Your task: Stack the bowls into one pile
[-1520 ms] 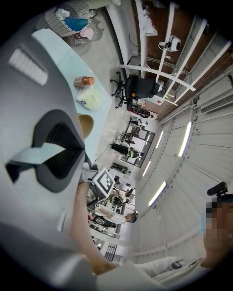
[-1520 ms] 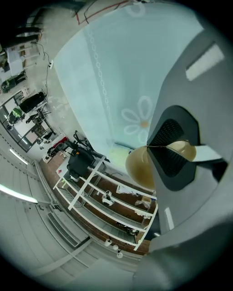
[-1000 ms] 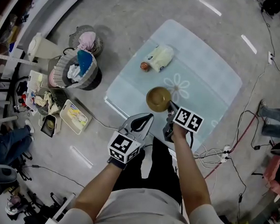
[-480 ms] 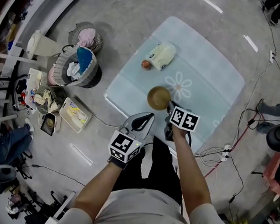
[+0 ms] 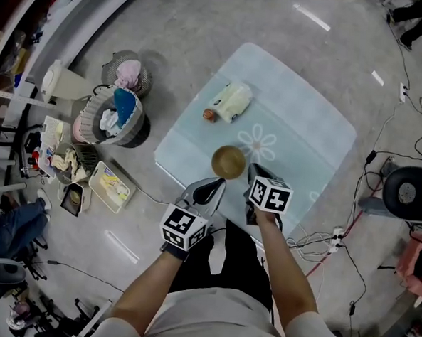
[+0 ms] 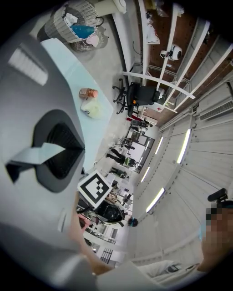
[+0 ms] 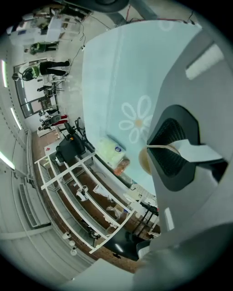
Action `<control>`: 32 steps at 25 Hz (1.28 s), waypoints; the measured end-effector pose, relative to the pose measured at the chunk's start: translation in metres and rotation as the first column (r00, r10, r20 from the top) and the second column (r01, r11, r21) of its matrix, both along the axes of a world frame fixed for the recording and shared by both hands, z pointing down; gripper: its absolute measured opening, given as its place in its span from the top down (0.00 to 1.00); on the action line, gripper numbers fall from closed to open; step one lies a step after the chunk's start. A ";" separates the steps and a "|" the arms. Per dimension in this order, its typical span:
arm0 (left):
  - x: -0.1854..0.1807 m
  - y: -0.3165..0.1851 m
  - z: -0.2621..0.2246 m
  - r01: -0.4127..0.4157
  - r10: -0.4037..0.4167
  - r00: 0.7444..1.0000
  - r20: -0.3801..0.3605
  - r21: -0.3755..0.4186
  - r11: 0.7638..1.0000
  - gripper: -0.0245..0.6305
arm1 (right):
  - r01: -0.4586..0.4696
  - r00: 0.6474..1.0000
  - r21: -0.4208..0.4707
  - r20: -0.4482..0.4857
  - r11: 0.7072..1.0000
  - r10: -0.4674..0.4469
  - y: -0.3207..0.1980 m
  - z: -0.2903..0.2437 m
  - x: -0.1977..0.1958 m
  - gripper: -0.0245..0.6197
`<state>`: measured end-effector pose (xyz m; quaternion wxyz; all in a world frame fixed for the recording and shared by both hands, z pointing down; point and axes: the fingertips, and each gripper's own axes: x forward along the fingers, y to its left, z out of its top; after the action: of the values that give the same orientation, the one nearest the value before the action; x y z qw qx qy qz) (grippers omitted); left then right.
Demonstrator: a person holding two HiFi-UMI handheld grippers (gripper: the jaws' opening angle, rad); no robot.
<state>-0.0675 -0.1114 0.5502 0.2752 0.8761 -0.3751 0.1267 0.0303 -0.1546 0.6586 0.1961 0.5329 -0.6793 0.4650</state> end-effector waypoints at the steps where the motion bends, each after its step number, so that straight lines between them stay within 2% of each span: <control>1: 0.001 -0.001 -0.002 0.002 -0.002 1.000 -0.002 0.001 1.000 0.95 | 0.005 1.000 0.024 0.005 1.000 -0.006 -0.002 -0.010 -0.001 0.92; 6: 0.001 -0.009 -0.029 0.001 -0.001 1.000 -0.030 0.020 1.000 0.95 | 0.013 0.999 0.148 0.029 0.989 -0.017 -0.001 -0.067 -0.007 0.95; 11: -0.006 -0.008 -0.075 -0.026 0.030 0.998 -0.050 0.073 0.997 0.95 | 0.004 0.999 0.277 0.050 0.961 -0.018 0.012 -0.138 -0.020 0.95; 20: -0.025 0.007 -0.167 -0.049 0.067 0.993 -0.102 0.172 0.984 0.95 | -0.019 0.999 0.496 0.045 0.868 -0.004 0.036 -0.266 -0.042 0.95; 26: -0.041 0.025 -0.214 -0.035 0.068 0.988 -0.138 0.227 0.973 0.95 | -0.038 0.999 0.577 0.044 0.816 0.015 0.058 -0.318 -0.054 0.95; 32: -0.059 0.033 -0.250 -0.009 0.059 0.985 -0.162 0.291 0.957 0.95 | -0.006 1.000 0.649 0.008 0.760 0.001 0.067 -0.362 -0.074 0.95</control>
<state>-0.1262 -0.0788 0.3000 0.1727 0.9208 -0.3498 0.0007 -0.0439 -0.0873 0.2965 -0.0038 0.5675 -0.7978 0.2035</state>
